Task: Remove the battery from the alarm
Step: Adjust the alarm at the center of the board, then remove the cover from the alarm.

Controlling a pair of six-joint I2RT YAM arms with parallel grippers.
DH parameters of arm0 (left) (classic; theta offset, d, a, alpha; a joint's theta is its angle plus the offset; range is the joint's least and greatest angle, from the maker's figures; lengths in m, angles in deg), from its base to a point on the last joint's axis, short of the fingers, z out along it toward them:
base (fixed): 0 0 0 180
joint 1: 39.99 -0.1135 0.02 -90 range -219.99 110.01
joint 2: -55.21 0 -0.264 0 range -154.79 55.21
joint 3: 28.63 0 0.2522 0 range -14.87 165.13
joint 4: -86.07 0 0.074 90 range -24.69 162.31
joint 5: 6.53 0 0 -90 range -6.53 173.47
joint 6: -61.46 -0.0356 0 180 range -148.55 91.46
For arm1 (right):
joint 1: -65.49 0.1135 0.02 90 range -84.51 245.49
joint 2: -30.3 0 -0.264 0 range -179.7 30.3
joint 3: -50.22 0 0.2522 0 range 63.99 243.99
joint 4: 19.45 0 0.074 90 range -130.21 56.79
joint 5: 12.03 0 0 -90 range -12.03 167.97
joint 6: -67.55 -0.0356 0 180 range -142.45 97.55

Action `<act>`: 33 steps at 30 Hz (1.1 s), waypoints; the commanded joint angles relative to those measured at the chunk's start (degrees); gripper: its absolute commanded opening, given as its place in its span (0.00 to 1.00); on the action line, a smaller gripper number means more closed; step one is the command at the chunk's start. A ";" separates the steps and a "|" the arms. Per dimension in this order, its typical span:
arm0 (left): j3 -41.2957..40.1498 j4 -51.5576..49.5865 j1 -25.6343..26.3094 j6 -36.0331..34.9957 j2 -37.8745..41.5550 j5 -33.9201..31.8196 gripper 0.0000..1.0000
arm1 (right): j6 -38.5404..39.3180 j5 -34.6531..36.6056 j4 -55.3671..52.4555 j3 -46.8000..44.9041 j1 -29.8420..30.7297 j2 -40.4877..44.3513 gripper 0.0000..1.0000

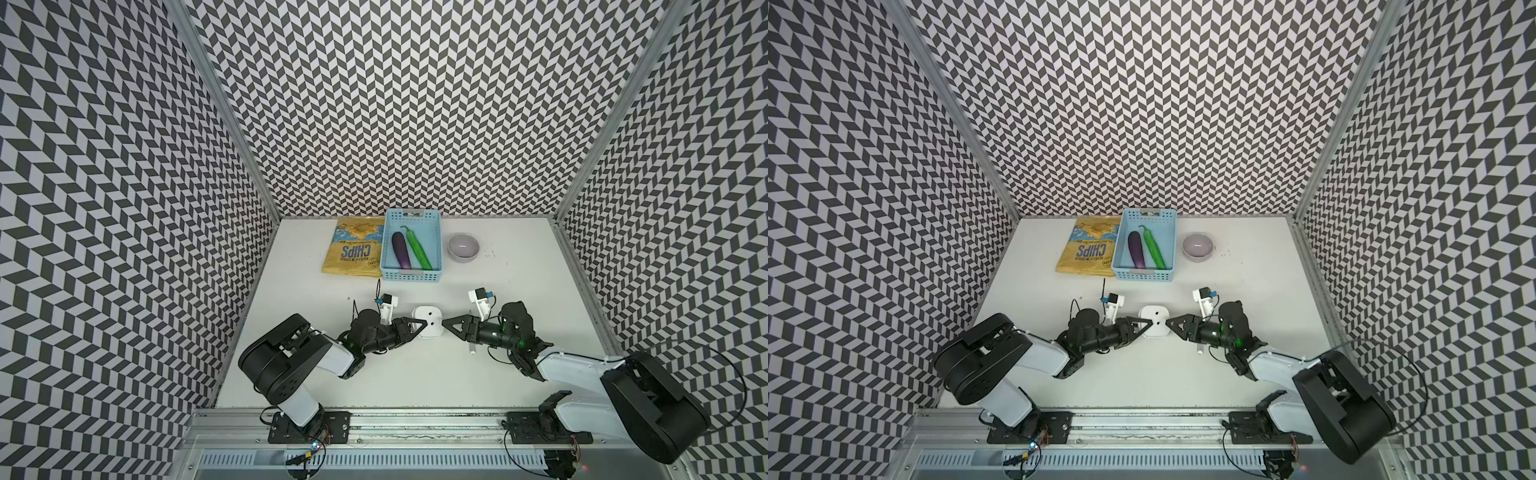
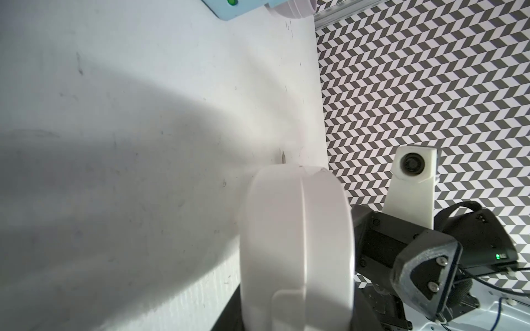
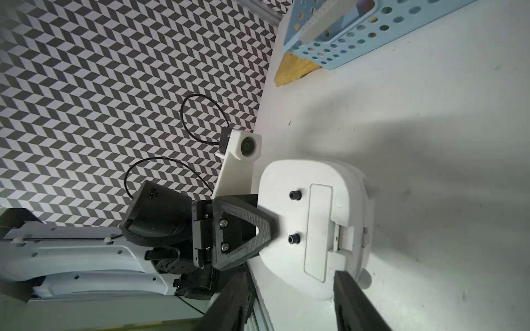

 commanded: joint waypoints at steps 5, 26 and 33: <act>3.48 3.15 -0.13 0.81 -4.04 1.29 0.00 | 3.92 -0.18 1.45 3.58 -0.29 -4.59 0.51; 4.23 2.32 -0.35 2.09 -7.14 1.56 0.00 | 5.01 2.97 1.59 5.12 -0.14 -11.97 0.52; 4.32 1.89 -0.26 1.95 -6.84 1.55 0.00 | 5.29 2.80 2.56 5.65 0.64 -13.63 0.52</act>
